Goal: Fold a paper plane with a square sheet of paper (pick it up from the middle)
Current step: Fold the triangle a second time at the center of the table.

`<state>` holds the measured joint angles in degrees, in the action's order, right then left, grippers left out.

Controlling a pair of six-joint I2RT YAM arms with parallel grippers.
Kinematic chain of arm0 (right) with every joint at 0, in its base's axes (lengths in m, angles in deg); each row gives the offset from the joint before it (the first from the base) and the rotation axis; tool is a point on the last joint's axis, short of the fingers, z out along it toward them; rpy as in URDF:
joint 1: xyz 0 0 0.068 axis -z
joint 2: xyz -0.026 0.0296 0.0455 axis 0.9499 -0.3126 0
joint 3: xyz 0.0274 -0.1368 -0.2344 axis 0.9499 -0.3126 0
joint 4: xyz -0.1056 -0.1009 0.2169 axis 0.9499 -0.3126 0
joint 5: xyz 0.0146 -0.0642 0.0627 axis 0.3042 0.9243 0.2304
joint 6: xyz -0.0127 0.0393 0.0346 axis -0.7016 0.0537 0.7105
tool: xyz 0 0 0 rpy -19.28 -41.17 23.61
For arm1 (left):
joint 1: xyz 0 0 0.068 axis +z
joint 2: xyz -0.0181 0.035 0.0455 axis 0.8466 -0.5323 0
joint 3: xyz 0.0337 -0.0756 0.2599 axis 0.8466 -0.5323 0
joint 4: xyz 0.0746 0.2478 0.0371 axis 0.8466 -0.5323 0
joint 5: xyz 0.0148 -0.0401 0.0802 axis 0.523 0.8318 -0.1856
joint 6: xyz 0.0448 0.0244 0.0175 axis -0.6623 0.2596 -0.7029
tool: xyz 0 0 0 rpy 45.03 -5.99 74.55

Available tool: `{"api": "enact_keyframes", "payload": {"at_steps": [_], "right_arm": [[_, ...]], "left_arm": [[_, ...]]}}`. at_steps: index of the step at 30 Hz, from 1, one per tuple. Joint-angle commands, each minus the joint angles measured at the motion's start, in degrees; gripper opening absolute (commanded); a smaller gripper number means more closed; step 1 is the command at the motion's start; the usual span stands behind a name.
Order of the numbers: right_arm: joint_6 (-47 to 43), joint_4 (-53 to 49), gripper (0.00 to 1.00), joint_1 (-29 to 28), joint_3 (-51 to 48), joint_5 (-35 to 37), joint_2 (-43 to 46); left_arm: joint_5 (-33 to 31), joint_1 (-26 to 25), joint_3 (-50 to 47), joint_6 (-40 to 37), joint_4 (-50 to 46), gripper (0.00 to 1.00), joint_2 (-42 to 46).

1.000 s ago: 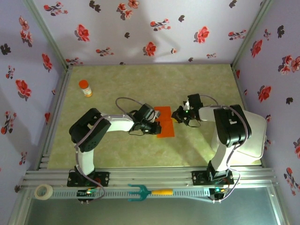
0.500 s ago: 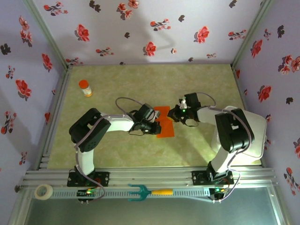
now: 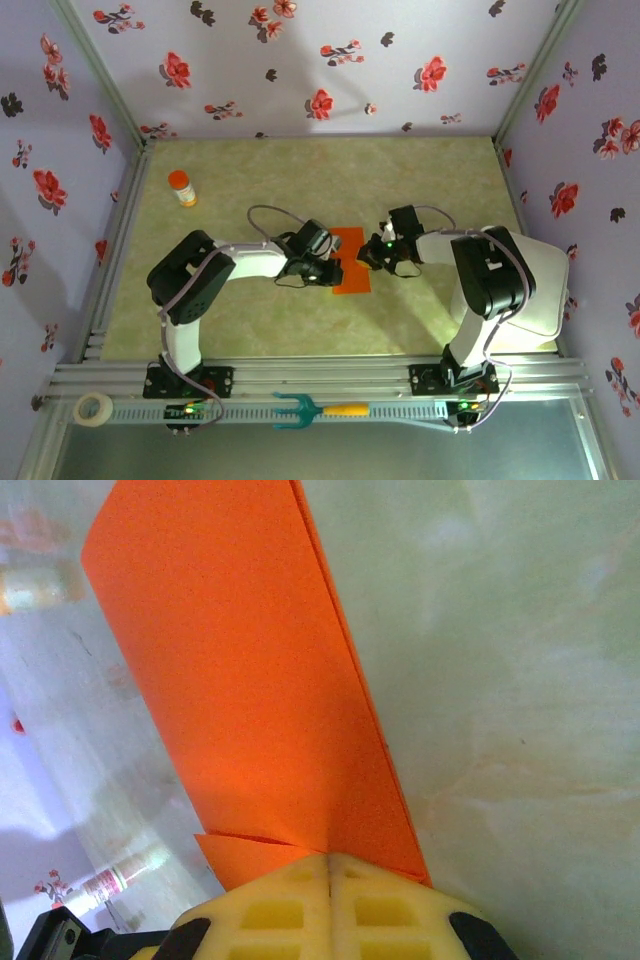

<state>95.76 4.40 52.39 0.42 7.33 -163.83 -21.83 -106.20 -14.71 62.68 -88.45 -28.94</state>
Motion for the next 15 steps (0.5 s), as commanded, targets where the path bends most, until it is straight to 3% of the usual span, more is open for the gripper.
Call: {"api": "enact_keyframes", "payload": {"at_steps": [1, 15], "right_arm": [[-0.3, -3.0, 0.04, 0.1, -2.6, 4.6, -0.9], [0.8, -1.5, 0.04, 0.1, -3.6, 5.1, -1.3]], "left_arm": [[-0.9, 0.4, 3.8, 0.7, -5.2, 0.0, 1.9], [3.4, 0.1, 9.0, 1.6, -3.7, 0.01, -6.0]]}}
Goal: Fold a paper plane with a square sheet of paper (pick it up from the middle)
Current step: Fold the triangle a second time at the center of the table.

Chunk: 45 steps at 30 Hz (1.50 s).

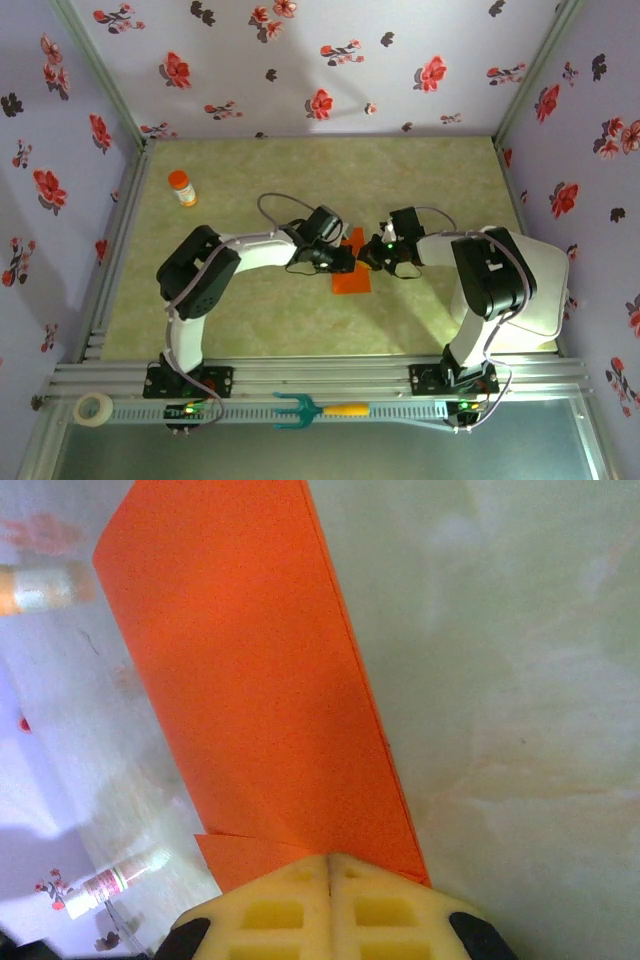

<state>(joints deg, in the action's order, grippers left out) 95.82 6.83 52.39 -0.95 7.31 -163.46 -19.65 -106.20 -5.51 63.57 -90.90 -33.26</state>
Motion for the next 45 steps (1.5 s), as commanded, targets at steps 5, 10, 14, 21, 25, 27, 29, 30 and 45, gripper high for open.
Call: {"api": "enact_keyframes", "payload": {"at_steps": [5, 10, 14, 21, 25, 27, 29, 30, 45], "right_arm": [[0.5, -4.3, 0.02, 0.1, -2.2, 5.4, -1.9], [0.3, -4.7, 0.0, 0.1, -2.2, 5.8, -1.9], [0.2, -5.0, 0.0, 0.1, -2.1, 6.0, -1.9], [0.1, -5.3, 0.0, 0.2, -2.0, 6.1, -1.8], [0.1, -5.3, 0.0, 0.2, -2.1, 6.2, -1.7], [0.1, -5.4, 0.0, 0.3, -2.1, 6.2, -1.8], [0.0, -5.5, 0.0, 0.3, -2.1, 6.1, -1.8], [0.0, -5.4, 0.0, 0.2, -2.0, 6.1, -1.8], [0.2, -4.1, 0.02, 0.3, -1.4, 3.8, -1.1]], "left_arm": [[0.5, -0.1, -2.6, 0.1, -2.1, 0.02, -2.1], [-0.8, -0.5, -3.9, -1.2, -3.5, 0.05, -1.2], [-0.8, -0.9, -4.5, -1.5, -2.9, 0.07, -0.5], [-1.3, -1.2, -5.6, -1.7, -3.3, 0.1, 1.5], [-1.6, -1.4, -7.5, -2.1, -3.3, 0.11, 2.8], [-1.5, -1.5, -8.2, -2.5, -3.3, 0.11, 3.4], [-1.5, -1.7, -8.8, -3.2, -4.3, 0.1, 3.9], [-1.6, -1.7, -9.0, -3.4, -4.7, 0.1, 4.2], [-3.2, -2.3, -10.7, -7.4, -8.6, 0.05, 9.6]]}}
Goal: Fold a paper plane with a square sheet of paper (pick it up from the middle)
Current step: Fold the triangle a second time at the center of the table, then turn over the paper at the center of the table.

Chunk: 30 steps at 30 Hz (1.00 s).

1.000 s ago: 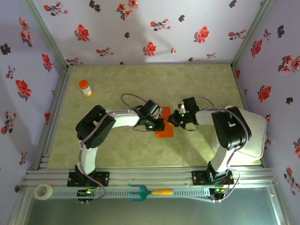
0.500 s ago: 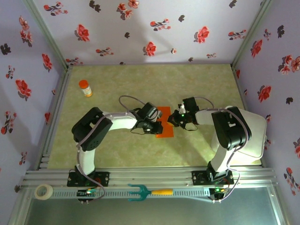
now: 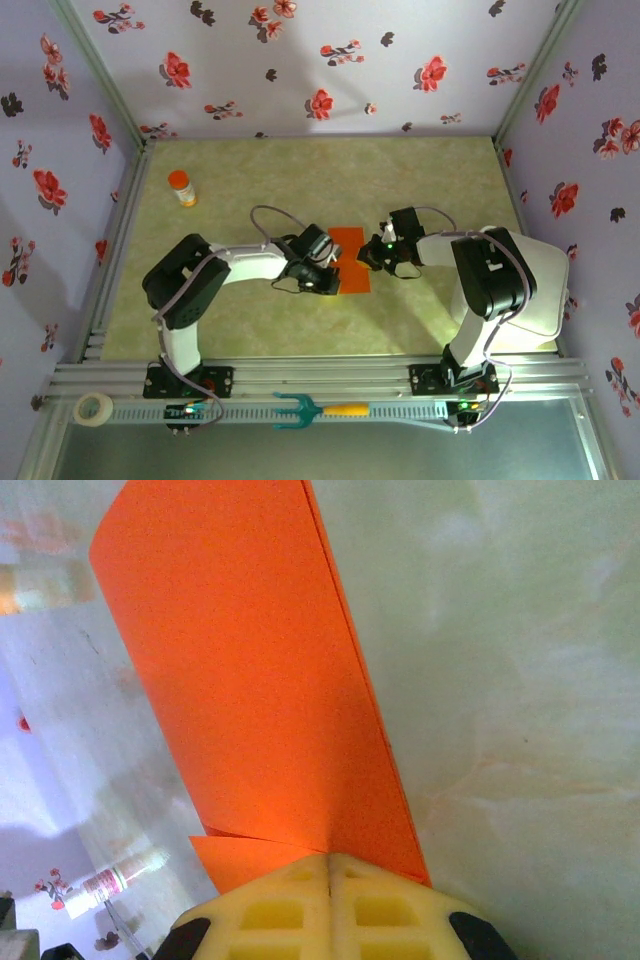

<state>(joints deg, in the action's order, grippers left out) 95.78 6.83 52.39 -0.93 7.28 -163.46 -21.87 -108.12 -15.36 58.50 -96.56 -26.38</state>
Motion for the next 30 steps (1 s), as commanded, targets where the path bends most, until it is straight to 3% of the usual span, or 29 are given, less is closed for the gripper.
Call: {"api": "enact_keyframes", "payload": {"at_steps": [1, 6, 12, 23, 30], "right_arm": [[0.4, -3.3, 0.03, 0.3, -1.3, 3.0, -0.8], [1.0, -2.6, 0.11, 0.3, 0.2, 0.9, 3.1], [0.5, -7.4, 0.29, 0.3, -0.2, 2.6, 10.1], [4.1, -13.2, 0.36, -1.5, -8.5, 3.8, 21.4], [4.9, -16.1, 0.36, -4.6, -8.9, 6.3, 21.9]], "left_arm": [[-0.9, -0.3, -0.9, -2.3, -2.4, 0.04, 3.6], [-1.0, 1.4, -0.3, -0.5, 2.3, 0.03, 5.5], [-0.4, 3.9, 4.0, 0.5, 4.5, 0.04, 1.4], [-0.4, 4.0, 6.7, -0.4, 3.3, 0.04, -6.1], [-0.2, 3.6, 3.6, 1.6, 3.7, 0.03, -6.5]]}}
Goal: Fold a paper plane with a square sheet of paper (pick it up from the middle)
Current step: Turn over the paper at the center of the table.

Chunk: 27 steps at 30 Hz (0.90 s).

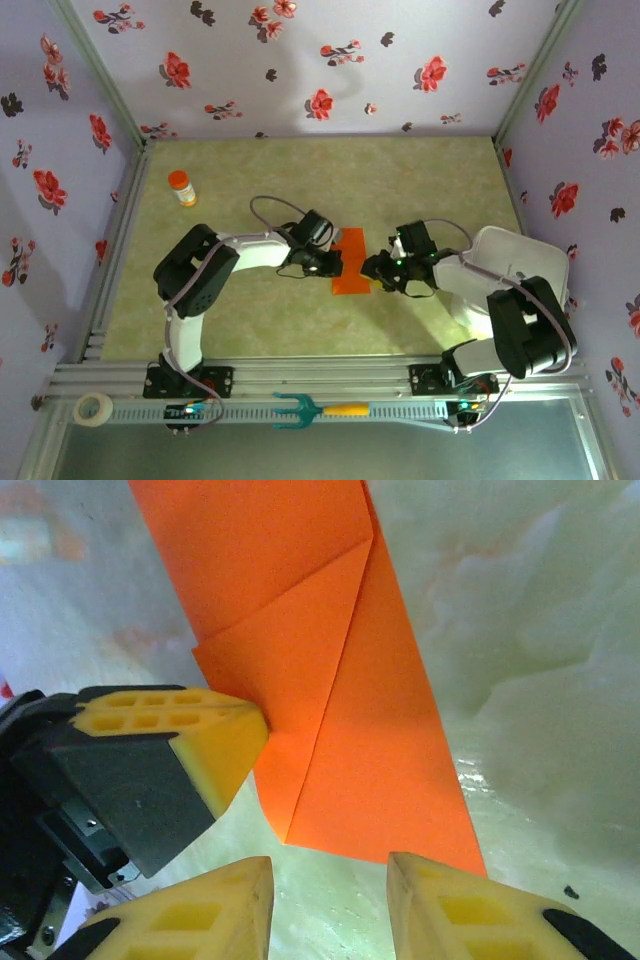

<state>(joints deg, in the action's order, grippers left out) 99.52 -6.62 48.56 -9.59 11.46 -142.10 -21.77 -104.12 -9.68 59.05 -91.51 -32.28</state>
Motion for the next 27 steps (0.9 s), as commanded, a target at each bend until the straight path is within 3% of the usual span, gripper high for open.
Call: {"api": "enact_keyframes", "payload": {"at_steps": [1, 5, 13, 22, 27], "right_arm": [[1.2, -3.1, 0.36, -1.1, -0.1, 2.7, 0.3], [1.2, -4.3, 0.37, -2.1, 0.9, 3.5, -0.6], [0.9, -4.2, 0.38, -2.7, 1.6, 4.8, -4.2], [4.2, 6.4, 0.39, -3.0, 0.9, 1.2, -7.8], [2.7, 6.6, 0.45, -2.5, 3.5, 1.5, -9.6]], "left_arm": [[-0.3, -0.6, -2.8, 1.8, -0.9, 0.03, -0.1], [1.0, -0.9, -5.6, 5.0, 3.1, 0.03, 1.2], [0.0, -0.9, -4.8, 4.5, 1.7, 0.03, 1.4], [0.0, -1.0, -4.4, 4.0, 1.2, 0.03, 0.9], [0.0, -1.0, -4.3, 3.9, 0.9, 0.03, 1.1]]}}
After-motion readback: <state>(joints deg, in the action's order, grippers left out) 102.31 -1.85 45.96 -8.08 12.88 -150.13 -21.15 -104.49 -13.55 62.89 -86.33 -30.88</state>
